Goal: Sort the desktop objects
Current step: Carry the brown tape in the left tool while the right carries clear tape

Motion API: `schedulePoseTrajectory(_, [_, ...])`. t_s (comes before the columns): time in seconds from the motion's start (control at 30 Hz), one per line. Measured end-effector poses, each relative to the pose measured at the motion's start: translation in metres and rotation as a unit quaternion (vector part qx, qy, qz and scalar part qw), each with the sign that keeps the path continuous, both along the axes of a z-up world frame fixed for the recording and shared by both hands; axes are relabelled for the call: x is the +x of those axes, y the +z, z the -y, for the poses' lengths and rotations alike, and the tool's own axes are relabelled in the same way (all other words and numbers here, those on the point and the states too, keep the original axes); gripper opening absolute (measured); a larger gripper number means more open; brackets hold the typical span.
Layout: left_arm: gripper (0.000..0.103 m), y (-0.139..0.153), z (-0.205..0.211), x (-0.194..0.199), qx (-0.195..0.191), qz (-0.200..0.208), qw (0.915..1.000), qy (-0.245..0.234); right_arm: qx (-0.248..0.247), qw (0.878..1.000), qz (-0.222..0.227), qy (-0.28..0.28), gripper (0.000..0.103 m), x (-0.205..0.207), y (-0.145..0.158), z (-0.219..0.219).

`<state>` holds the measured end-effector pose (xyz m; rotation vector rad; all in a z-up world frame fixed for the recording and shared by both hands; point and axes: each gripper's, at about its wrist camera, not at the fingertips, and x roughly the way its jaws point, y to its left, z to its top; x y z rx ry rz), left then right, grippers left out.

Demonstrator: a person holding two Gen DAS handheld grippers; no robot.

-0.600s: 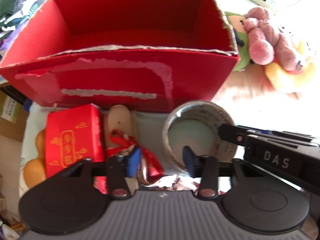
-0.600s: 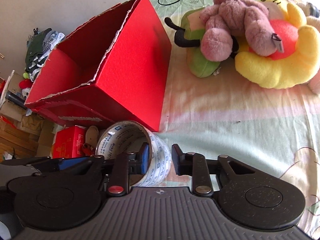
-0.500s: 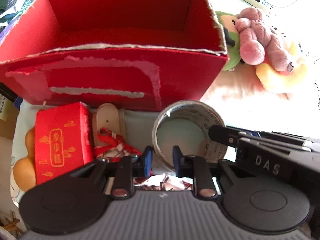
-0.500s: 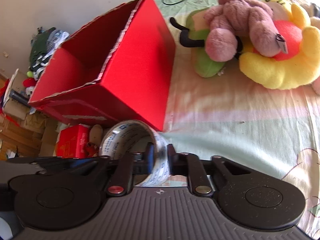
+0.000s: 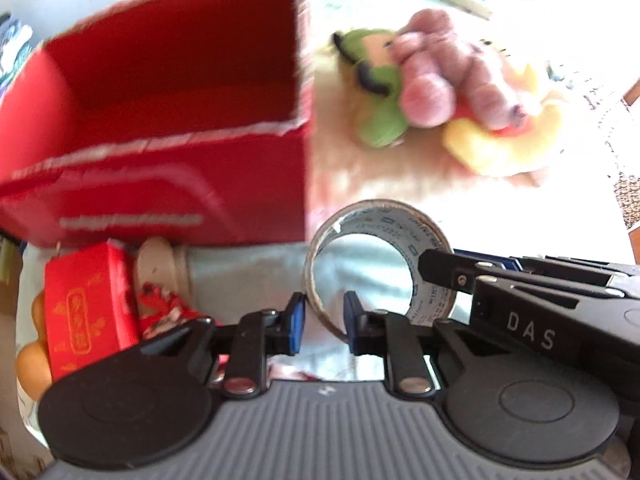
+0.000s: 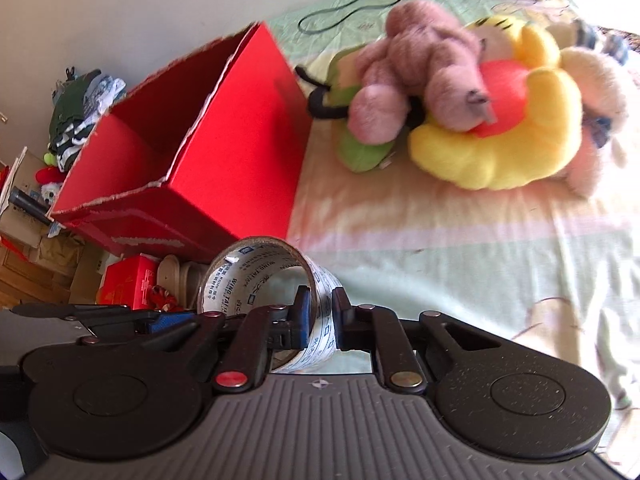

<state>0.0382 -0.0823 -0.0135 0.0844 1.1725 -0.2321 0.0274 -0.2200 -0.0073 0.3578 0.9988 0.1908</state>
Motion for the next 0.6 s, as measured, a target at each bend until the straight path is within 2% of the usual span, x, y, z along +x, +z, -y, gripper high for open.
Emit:
schedulePoseTrajectory(0.33, [0.019,0.057,0.056,-0.003,-0.012,0.083,0.9954,-0.046,-0.016,0.995,0.083,-0.044,0.012,-0.01,0.046,0.047])
schedulePoseTrajectory(0.47, [0.019,0.08,0.066,0.005,-0.01,0.116,0.9919,-0.051,-0.017,0.992,0.116,-0.049,0.012,-0.002,0.066,0.05])
schedulePoseTrajectory(0.6, [0.019,0.105,0.06,0.021,-0.009,0.151,0.9874,-0.047,-0.019,0.987,0.154,-0.042,0.012,0.013,0.089,0.044])
